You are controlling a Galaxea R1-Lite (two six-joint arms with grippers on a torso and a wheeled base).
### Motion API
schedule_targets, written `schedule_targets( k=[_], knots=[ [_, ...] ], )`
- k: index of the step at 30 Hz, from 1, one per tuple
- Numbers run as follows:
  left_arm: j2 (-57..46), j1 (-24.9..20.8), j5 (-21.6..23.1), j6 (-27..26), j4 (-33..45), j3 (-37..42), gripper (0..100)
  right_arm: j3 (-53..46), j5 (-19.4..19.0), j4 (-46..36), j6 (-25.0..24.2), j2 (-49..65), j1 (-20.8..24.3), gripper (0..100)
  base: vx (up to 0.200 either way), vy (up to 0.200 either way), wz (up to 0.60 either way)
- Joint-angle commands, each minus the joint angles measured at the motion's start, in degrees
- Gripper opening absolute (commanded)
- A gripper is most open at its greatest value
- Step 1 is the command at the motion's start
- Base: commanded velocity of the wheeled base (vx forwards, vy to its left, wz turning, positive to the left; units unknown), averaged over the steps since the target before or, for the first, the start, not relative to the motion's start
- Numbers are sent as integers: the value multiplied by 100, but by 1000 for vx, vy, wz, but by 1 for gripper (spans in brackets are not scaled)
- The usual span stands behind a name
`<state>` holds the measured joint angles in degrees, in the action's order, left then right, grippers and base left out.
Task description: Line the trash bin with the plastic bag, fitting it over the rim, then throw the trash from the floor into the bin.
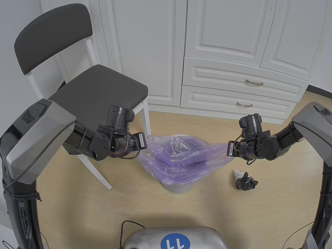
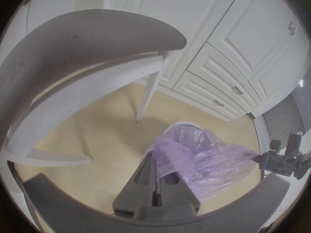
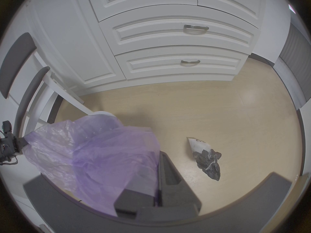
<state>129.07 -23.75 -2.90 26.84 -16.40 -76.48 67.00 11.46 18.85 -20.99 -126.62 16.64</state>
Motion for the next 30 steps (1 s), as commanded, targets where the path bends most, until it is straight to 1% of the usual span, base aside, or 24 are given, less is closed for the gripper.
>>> schedule_targets(
  k=[1, 2, 3, 6, 7, 8, 9, 11, 12, 13, 15, 18, 19, 20, 23, 27, 30],
  knots=[
    [188, -165, -35, 23, -21, -51, 0, -11, 5, 5, -1, -20, 50, 0, 0, 0, 0],
    [496, -332, -88, 58, -127, -244, 0, -3, 23, 14, -1, -117, 129, 0, 0, 0, 0],
    [557, -359, -114, 67, -136, -288, 0, 6, 41, 14, -10, -143, 147, 0, 0, 0, 0],
    [1058, -526, -589, 383, -250, -772, 0, 103, 67, 84, -107, -372, 305, 0, 0, 0, 0],
    [1058, -526, -589, 383, -250, -772, 0, 103, 67, 84, -107, -372, 305, 0, 0, 0, 0],
    [1313, -587, -852, 629, -250, -1158, 0, 279, 67, 84, -379, -495, 419, 0, 0, 0, 0],
    [1445, -596, -958, 779, -232, -1378, 0, 393, 76, 84, -564, -565, 489, 0, 0, 0, 0],
    [1639, -605, -1046, 1042, -197, -1756, 0, 586, 85, 93, -880, -679, 577, 0, 0, 0, 0],
    [1665, -605, -1046, 1113, -188, -1826, 0, 621, 85, 93, -942, -706, 595, 0, 0, 0, 0],
    [1753, -631, -1046, 1359, -171, -2020, 0, 744, 76, 93, -1109, -785, 656, 0, 0, 0, 0],
    [1832, -737, -1055, 1605, -171, -2169, 0, 859, 76, 102, -1302, -890, 709, 0, 0, 0, 0],
    [1867, -807, -1055, 1666, -171, -2213, 0, 929, 67, 154, -1416, -961, 735, 0, 0, 0, 0],
    [1946, -930, -1063, 1675, -188, -2257, 0, 1008, 76, 400, -1592, -1084, 788, 0, 0, 0, 0],
    [1946, -930, -1063, 1675, -188, -2257, 0, 1008, 76, 418, -1601, -1093, 788, 0, 0, 0, 0],
    [2157, -1000, -1125, 1772, -206, -2512, 0, 1017, 85, 989, -1724, -1260, 823, 0, 0, 0, 0],
    [2517, -1000, -1406, 1904, -145, -3030, 0, 1087, 85, 1112, -1733, -1427, 814, 0, 0, 0, 0],
    [2588, -991, -1494, 1921, -65, -3153, 0, 1228, 93, 1112, -1803, -1576, 797, 0, 0, 0, 0]
  ],
)
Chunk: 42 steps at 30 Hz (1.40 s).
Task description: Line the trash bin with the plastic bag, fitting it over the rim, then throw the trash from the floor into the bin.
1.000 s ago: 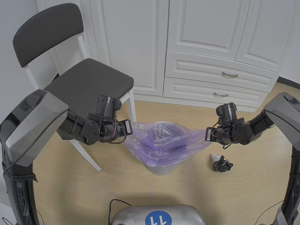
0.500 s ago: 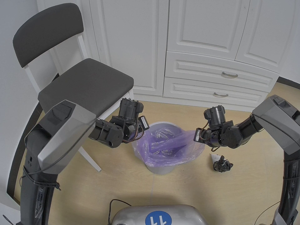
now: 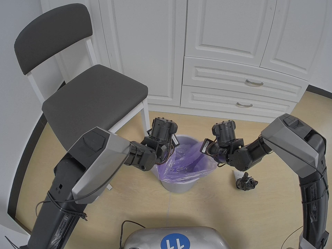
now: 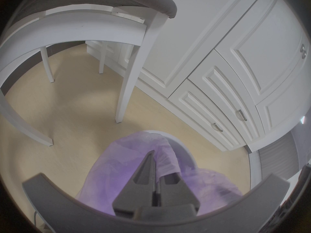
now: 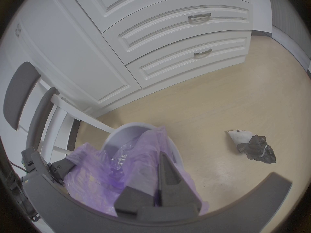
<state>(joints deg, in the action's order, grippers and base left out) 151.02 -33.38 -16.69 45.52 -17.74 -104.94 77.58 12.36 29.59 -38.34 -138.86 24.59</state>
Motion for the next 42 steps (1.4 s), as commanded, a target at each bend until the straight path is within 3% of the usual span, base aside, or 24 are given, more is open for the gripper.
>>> schedule_targets(
  k=[1, 5, 6, 9, 18, 23, 42],
  knots=[
    [393, -28, -115, 54, 69, -308, 0, 178, 3, 47, -77, -361, 2, 0, 0, 0, 0],
    [385, -28, -115, 106, 86, -334, 0, 416, 38, 47, -227, -528, -51, 0, 0, 0, 0],
    [385, -11, -124, 141, 86, -343, 0, 846, 363, 21, -490, -783, -121, 0, 0, 0, 0],
    [393, 42, -124, 150, 86, -361, 0, 1101, 618, -49, -534, -888, -218, 0, 0, 0, 0],
    [323, 367, -133, 133, 121, -387, 0, 978, 583, -366, -481, -449, -560, 0, 0, 0, 0],
    [349, 587, -115, 89, 666, -484, 0, 1321, 583, -753, -490, -633, -719, 0, 0, 0, 0],
    [446, 1035, -80, -52, 1141, -572, 0, 1734, 548, -797, -481, -985, -1167, 0, 0, 0, 0]
  ],
)
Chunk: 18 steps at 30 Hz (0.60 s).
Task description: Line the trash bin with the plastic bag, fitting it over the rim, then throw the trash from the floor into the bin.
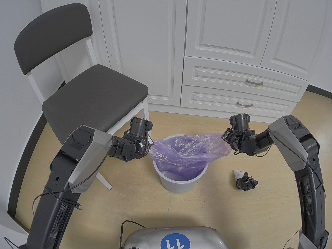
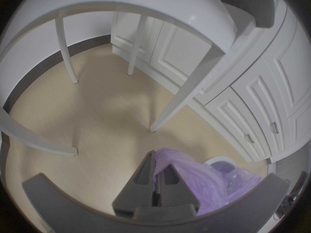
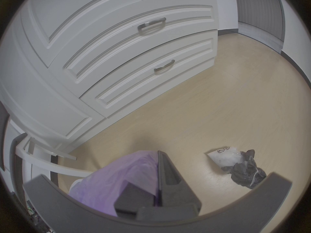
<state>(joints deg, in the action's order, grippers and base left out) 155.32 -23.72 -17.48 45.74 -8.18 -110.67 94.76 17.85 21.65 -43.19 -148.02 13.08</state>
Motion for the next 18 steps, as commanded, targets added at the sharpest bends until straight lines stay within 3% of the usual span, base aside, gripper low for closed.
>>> schedule_targets(
  k=[1, 18],
  knots=[
    [16, 78, -1, -91, 238, 1, 0, 25, -1, -3, 12, -69, -25, 0, 0, 0, 0],
    [-54, 254, -1, -206, 440, 1, 0, 403, -9, -680, 30, -69, -306, 0, 0, 0, 0]
  ],
)
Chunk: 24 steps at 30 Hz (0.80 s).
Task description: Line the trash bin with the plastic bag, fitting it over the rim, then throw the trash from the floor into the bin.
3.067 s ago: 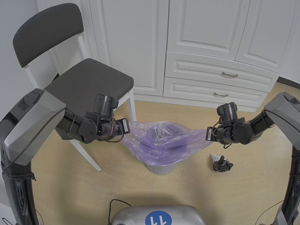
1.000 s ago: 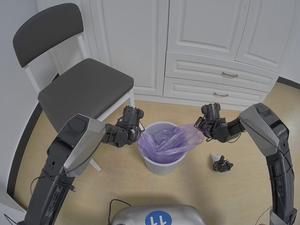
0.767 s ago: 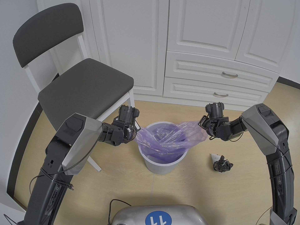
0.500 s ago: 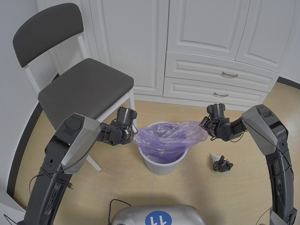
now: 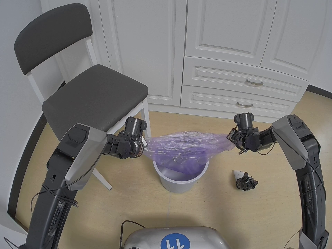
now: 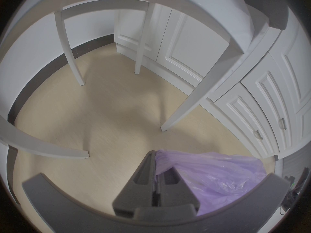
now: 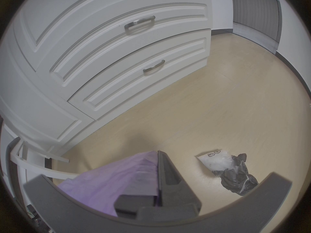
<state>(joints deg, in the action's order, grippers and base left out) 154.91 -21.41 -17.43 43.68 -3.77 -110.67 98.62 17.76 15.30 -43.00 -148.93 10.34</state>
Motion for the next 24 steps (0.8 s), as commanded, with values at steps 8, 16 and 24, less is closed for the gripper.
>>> schedule_targets(
  k=[8, 16, 24],
  knots=[
    [-13, 49, -6, 0, -1, 1, 0, 78, -150, -502, 19, 57, -67, 0, 0, 0, 0],
    [-31, 40, -6, -17, 8, 45, 0, 113, -159, -967, 19, 224, -14, 0, 0, 0, 0],
    [-373, -127, -6, -26, -45, 362, 0, -1, -185, -1697, 37, 708, 144, 0, 0, 0, 0]
  ],
)
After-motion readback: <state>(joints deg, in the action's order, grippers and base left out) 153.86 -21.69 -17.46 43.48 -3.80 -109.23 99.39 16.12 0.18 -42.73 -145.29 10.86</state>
